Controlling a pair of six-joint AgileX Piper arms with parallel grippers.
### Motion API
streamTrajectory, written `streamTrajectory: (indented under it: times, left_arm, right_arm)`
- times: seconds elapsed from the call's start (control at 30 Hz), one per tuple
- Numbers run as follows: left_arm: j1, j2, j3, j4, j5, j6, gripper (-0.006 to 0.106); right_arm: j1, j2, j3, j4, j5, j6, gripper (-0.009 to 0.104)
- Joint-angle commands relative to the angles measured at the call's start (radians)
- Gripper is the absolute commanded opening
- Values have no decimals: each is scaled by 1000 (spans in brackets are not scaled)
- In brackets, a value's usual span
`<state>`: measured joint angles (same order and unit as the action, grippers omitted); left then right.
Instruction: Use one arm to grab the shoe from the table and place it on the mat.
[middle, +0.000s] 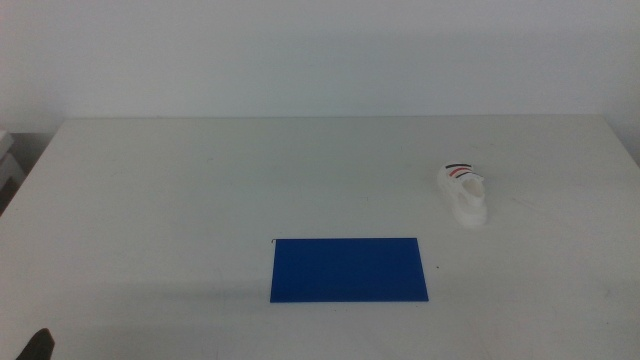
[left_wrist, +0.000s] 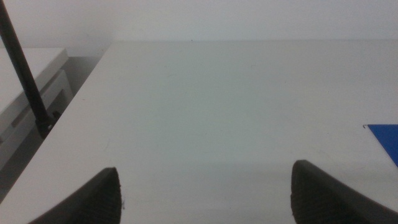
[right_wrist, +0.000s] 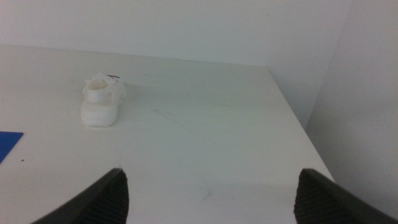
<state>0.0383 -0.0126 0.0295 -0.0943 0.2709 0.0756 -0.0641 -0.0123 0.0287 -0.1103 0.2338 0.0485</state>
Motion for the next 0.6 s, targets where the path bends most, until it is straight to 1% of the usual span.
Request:
streamTrajectory:
  times: [0.0,0.13,0.27,0.43,0.47,0.57]
  left_arm:
    - [-4,-13,7,-8,-80,-4,94]
    - [-4,-13,7,-8,-80,-4,94]
    - [-4,-13,7,-8,-80,-4,94]
    - [-4,-13,7,-8,-80,-4,94]
    - [-4,-13,7,-8,-80,-4,94]
    - [-4,-13,7,-8,-80,-4,94]
  right_arm:
    - [3,-25,-10,6,-53,-9,92]
    - [3,-7,-95,43,59,-9,92]
    - [3,53,-191,46,155,-9,92]
    - [3,186,-300,54,183,-9,92]
    - [3,213,-317,64,186,-9,92]
    - [3,320,-379,122,199,-9,92]
